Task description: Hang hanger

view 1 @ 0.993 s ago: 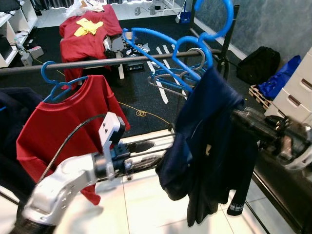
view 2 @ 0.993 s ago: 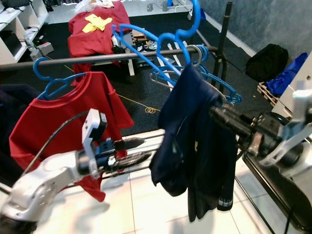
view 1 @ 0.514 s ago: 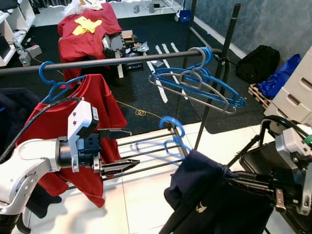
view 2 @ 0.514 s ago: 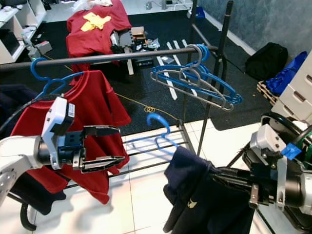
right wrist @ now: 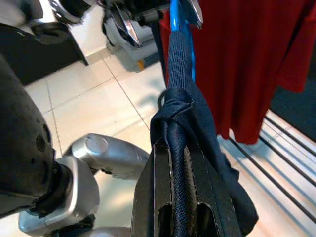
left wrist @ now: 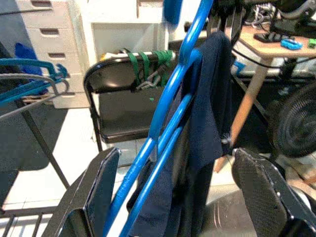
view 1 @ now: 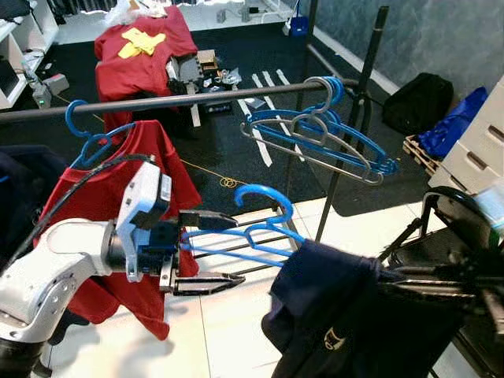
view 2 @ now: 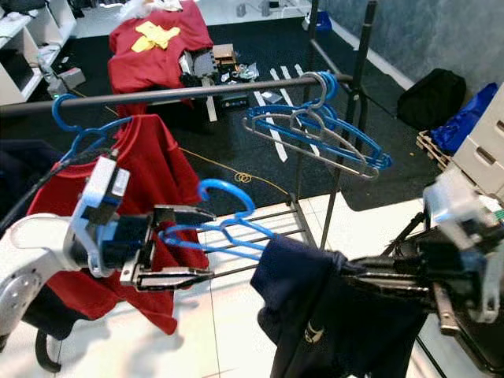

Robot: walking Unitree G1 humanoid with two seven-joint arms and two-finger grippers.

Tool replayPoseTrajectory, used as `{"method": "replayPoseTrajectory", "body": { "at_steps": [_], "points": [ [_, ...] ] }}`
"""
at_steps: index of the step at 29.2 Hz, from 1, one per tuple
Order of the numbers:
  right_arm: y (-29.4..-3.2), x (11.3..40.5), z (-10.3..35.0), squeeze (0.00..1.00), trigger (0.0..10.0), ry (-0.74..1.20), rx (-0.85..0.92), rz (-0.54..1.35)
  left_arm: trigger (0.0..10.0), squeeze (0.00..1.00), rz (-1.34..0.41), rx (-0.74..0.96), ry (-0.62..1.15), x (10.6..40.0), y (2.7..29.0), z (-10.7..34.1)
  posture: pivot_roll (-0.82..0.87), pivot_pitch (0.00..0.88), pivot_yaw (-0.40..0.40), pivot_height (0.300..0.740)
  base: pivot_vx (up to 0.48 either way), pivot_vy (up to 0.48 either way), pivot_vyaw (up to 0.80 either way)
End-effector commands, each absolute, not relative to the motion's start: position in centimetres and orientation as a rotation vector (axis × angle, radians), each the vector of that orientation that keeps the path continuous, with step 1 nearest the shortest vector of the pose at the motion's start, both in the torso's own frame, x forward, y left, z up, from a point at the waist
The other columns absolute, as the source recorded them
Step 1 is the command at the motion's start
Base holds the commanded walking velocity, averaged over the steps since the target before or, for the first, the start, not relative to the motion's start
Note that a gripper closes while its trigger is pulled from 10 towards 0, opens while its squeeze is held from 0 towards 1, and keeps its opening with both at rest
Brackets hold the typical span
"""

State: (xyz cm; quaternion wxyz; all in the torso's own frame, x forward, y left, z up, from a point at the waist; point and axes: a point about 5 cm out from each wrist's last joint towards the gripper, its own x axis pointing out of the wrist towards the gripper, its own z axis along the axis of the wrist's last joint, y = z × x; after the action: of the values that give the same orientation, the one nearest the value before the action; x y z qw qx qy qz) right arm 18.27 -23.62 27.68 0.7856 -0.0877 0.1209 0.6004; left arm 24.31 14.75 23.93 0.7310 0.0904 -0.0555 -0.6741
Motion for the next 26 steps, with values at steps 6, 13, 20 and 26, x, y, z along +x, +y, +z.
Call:
{"method": "replayPoseTrajectory", "body": {
  "at_steps": [6, 13, 20, 26],
  "points": [
    [-23.0, 17.7, 31.3, 0.0, 10.0, 0.136, -0.256, 1.403, 10.0, 0.0, -1.524, 0.142, -0.118, 23.9, 14.1, 23.4, -0.07, 0.122, 0.05, 0.74, 0.0, 0.0, 0.0],
    [-22.9, 17.7, 31.3, 0.0, 10.0, 0.148, -0.28, 1.429, 10.0, 0.0, -1.511, 0.091, -0.183, 24.2, 13.3, 24.0, -0.07, 0.119, 0.049, 0.74, 0.0, 0.0, 0.0],
    [-22.9, 18.1, 30.9, 0.0, 10.0, 0.178, -0.29, 1.434, 8.2, 0.0, -1.542, 0.04, -0.224, 24.0, 12.3, 24.5, -0.07, 0.115, 0.051, 0.74, 0.0, 0.0, 0.0],
    [-23.7, 18.5, 30.3, 0.0, 10.0, 0.26, -0.315, 1.393, 0.0, 0.0, -1.552, 0.063, -0.232, 24.0, 12.7, 25.0, -0.07, 0.115, 0.048, 0.74, 0.0, 0.0, 0.0]
  ]
}}
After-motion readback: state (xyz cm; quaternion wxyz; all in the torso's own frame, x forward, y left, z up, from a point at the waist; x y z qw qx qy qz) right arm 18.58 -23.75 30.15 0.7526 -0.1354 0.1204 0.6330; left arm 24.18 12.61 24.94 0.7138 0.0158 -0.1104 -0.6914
